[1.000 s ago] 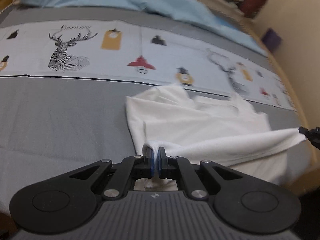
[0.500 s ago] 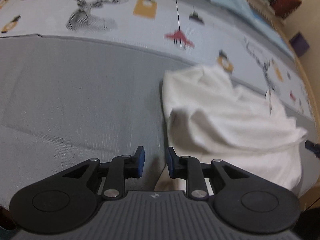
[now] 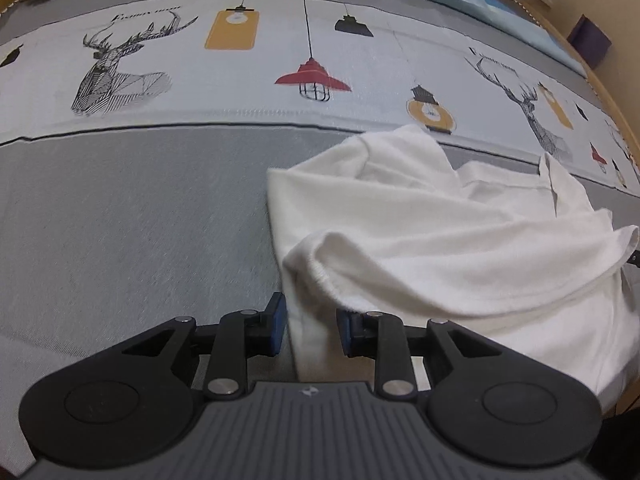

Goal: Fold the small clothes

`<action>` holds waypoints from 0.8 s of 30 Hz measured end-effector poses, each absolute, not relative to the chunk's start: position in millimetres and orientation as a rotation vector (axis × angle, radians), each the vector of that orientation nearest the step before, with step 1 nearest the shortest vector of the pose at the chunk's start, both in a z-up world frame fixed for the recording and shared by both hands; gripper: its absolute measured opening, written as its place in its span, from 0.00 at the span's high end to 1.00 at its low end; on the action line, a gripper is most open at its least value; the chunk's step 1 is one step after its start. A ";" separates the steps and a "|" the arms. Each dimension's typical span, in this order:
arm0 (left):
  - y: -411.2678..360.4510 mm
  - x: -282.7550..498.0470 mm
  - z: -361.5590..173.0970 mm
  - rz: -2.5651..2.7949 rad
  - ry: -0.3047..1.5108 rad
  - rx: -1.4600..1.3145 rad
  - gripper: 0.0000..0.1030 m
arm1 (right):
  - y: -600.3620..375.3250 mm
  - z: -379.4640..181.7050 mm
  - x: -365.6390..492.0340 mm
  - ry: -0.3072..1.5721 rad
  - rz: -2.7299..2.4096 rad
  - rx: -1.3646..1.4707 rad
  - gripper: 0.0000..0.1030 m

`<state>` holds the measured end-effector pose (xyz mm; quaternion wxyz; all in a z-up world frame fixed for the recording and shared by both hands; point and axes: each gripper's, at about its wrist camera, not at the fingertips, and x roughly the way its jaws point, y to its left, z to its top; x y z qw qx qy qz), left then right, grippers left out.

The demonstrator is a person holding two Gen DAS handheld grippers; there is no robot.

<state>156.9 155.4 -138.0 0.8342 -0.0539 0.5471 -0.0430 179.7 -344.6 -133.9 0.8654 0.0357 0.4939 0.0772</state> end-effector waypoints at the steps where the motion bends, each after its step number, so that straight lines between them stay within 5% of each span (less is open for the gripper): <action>1: 153.5 160.6 -138.1 -0.084 1.153 -0.111 0.71 | -343.2 -135.5 184.1 1.029 0.158 0.070 0.82; 16: 153.1 191.4 -139.3 -0.071 1.087 -0.170 0.71 | -331.7 -142.0 210.9 0.977 0.201 0.103 0.70; 19: 153.9 190.3 -136.7 -0.079 1.069 -0.161 0.89 | -329.3 -142.9 212.6 0.981 0.201 0.098 0.70; 22: 154.5 188.3 -130.7 -0.088 1.040 -0.143 0.93 | -330.0 -137.1 212.7 0.951 0.202 0.106 0.95; 24: 156.2 187.3 -124.9 -0.084 1.009 -0.141 0.94 | -337.0 -125.7 211.8 0.885 0.190 0.169 0.96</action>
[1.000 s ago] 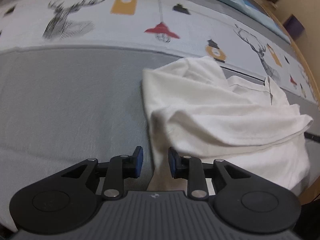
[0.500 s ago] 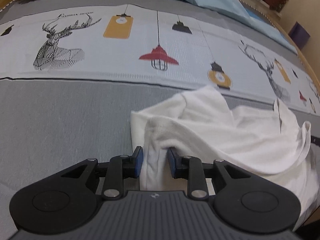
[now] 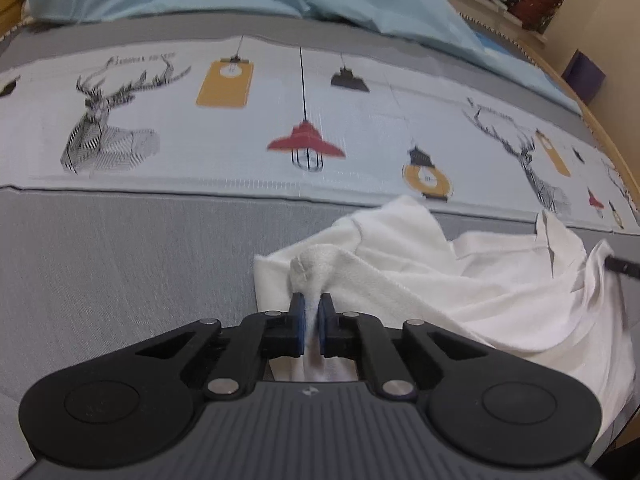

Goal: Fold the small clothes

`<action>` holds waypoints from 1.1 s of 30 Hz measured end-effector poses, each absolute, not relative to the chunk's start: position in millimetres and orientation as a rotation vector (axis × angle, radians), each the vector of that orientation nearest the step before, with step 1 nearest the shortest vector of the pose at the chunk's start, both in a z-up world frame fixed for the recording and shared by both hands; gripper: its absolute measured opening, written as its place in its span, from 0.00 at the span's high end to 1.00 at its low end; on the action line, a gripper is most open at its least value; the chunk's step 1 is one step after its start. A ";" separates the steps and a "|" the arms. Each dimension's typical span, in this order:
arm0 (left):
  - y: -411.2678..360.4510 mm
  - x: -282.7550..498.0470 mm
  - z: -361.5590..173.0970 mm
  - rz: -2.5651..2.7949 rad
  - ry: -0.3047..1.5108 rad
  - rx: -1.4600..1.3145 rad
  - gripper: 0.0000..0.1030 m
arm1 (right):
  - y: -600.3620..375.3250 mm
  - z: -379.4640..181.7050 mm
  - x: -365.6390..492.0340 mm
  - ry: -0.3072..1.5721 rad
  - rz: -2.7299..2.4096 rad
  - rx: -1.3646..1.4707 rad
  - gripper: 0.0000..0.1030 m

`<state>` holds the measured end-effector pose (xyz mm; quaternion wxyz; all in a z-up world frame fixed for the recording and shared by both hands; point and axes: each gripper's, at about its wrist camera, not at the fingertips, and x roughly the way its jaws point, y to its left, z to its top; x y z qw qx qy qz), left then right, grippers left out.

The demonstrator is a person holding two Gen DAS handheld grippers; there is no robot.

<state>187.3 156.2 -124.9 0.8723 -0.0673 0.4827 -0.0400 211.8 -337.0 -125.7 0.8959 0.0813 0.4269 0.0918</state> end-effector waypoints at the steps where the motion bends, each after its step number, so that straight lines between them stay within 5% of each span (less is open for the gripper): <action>1: 157.5 187.3 -121.3 -0.077 0.989 -0.141 0.94 | -341.5 -119.8 211.4 0.847 0.171 0.202 0.96; 11: 157.5 200.4 -102.7 0.069 0.808 -0.157 0.94 | -354.4 -110.1 222.9 0.705 -0.043 0.334 0.96; 25: 178.9 198.0 -113.7 -0.064 0.982 -0.237 0.86 | -359.0 -127.3 221.6 0.875 -0.053 0.364 0.87; 28: 173.2 185.8 -116.9 -0.182 1.050 -0.210 0.76 | -357.4 -127.7 208.2 0.949 0.052 0.354 0.86; 30: 170.1 178.9 -123.5 -0.236 1.112 -0.190 0.70 | -356.9 -131.3 195.8 1.018 0.107 0.344 0.73; 33: 164.4 165.3 -138.0 -0.257 1.217 -0.119 0.70 | -355.1 -138.0 177.1 1.110 0.158 0.293 0.67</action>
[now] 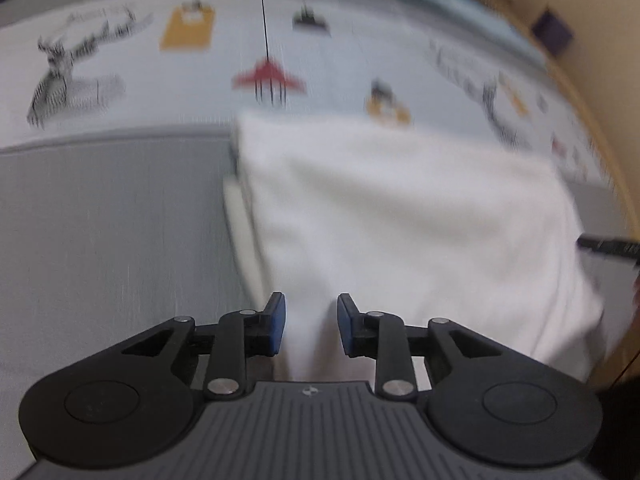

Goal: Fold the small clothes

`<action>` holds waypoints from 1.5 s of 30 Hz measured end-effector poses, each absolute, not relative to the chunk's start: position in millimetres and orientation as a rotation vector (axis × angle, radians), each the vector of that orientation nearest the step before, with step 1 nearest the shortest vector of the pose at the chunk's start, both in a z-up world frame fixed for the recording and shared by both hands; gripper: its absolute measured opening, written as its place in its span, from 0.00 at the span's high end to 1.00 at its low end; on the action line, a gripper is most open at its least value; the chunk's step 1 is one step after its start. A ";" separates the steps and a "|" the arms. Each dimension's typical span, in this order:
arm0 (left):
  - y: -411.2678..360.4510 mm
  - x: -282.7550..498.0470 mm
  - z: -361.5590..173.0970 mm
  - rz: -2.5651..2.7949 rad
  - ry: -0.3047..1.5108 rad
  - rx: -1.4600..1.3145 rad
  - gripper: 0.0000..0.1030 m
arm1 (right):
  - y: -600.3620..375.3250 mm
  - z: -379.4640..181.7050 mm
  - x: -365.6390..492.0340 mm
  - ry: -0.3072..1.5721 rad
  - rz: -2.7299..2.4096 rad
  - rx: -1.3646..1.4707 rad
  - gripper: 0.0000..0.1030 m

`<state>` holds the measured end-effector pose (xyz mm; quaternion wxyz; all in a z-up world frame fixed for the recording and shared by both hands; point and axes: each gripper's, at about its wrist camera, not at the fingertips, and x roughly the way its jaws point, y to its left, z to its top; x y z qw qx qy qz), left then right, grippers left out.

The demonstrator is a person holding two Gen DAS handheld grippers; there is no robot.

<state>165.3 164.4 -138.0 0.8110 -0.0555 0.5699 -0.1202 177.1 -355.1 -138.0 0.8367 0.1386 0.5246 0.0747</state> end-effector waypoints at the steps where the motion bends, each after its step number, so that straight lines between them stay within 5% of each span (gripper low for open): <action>1: 163.2 160.4 -141.5 -0.259 1.236 -0.096 0.70 | -354.4 -138.6 170.1 1.127 0.176 0.270 0.67; 4: 164.4 150.1 -147.7 -0.280 1.269 -0.061 0.71 | -353.4 -136.8 154.4 1.150 0.220 0.234 0.67; 8: 161.5 138.0 -146.8 -0.292 1.293 -0.005 0.85 | -354.5 -131.7 139.7 1.169 0.243 0.195 0.67; 17: 161.0 119.7 -141.0 -0.333 1.339 0.060 0.85 | -351.1 -134.9 126.7 1.295 0.260 0.153 0.67; 19: 157.7 114.6 -140.6 -0.349 1.346 0.088 0.92 | -346.9 -137.2 122.2 1.322 0.261 0.097 0.67; 22: 156.6 109.0 -132.5 -0.367 1.310 0.117 0.96 | -349.8 -126.8 119.2 1.287 0.252 0.080 0.92; 24: 162.7 106.3 -123.2 -0.371 1.281 0.075 0.97 | -359.7 -113.4 118.3 1.229 0.250 0.151 0.95; 34: 162.7 97.9 -137.4 -0.351 1.381 0.185 0.96 | -359.3 -127.8 113.6 1.334 0.173 0.034 0.95; 40: 167.6 102.0 -108.1 -0.415 1.249 0.043 0.95 | -378.7 -100.6 119.8 1.167 0.155 0.156 0.88; 45: 144.8 97.6 -137.4 -0.411 1.375 0.230 0.95 | -343.5 -108.2 124.2 1.184 0.283 0.057 0.85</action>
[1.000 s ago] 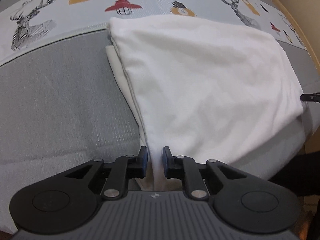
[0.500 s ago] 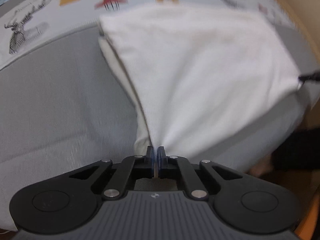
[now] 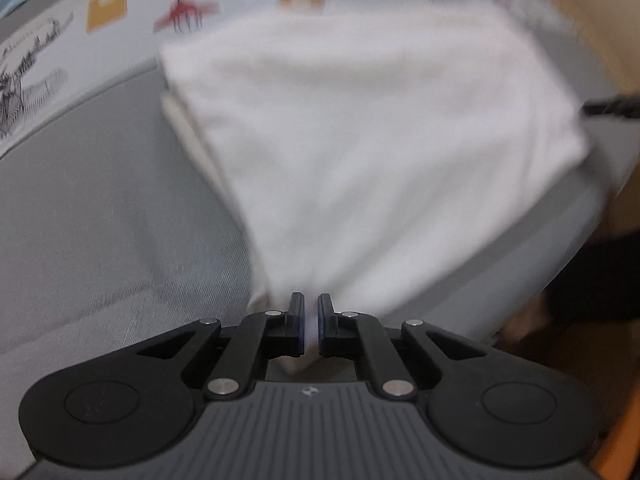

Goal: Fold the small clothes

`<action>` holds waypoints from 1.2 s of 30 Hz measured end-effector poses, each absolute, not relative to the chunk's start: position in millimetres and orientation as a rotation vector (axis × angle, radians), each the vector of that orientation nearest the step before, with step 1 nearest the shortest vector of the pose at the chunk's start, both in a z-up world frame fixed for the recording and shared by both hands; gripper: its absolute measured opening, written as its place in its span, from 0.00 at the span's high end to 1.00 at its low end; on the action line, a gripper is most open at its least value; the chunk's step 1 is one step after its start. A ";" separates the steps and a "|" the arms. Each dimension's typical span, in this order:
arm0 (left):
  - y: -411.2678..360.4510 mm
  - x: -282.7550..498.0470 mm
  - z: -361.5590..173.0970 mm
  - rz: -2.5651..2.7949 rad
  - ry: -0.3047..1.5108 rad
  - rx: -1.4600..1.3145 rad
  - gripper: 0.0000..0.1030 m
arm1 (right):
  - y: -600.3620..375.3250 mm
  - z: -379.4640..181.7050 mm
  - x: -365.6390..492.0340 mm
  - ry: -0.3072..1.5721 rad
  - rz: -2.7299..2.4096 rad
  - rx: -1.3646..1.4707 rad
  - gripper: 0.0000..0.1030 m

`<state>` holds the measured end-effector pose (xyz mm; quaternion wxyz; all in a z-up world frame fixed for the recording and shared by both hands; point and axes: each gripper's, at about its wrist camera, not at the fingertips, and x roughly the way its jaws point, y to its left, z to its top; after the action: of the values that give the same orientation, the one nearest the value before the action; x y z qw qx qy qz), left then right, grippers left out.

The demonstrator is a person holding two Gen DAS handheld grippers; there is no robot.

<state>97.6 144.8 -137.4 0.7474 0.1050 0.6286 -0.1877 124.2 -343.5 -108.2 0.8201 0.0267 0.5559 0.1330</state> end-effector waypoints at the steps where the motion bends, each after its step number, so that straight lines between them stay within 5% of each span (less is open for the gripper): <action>1: 145.3 98.5 -144.3 -0.390 1.410 0.251 0.95 | -337.0 -118.5 125.7 1.238 0.269 -0.006 0.85; 4: 154.1 107.6 -138.4 -0.314 1.400 0.205 0.93 | -332.4 -134.2 126.9 1.325 0.199 -0.105 0.85; 10: 171.5 132.3 -98.5 -0.223 1.198 -0.011 0.88 | -334.6 -104.0 137.2 1.112 0.211 0.017 0.83; 16: 150.2 157.6 -119.4 -0.135 1.230 -0.027 0.88 | -324.8 -131.3 150.1 1.208 0.167 -0.066 0.72; 22: 156.4 174.2 -100.0 -0.060 0.985 -0.091 0.88 | -331.0 -117.8 156.1 1.041 0.141 0.080 0.72; 27: 152.0 192.3 -140.0 0.032 1.121 -0.042 0.88 | -326.3 -150.7 168.0 1.158 0.104 -0.008 0.72; 32: 167.9 200.0 -109.0 0.135 0.875 -0.134 0.89 | -331.1 -135.6 174.3 1.020 0.085 0.074 0.72; 36: 144.0 209.3 -113.5 -0.047 0.893 -0.195 0.89 | -329.0 -138.2 184.5 0.984 0.085 0.078 0.72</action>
<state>209.3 144.0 -113.5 0.8972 -0.0942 0.4309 -0.0227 184.5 -329.0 -138.2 0.8797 0.0376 0.4722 0.0409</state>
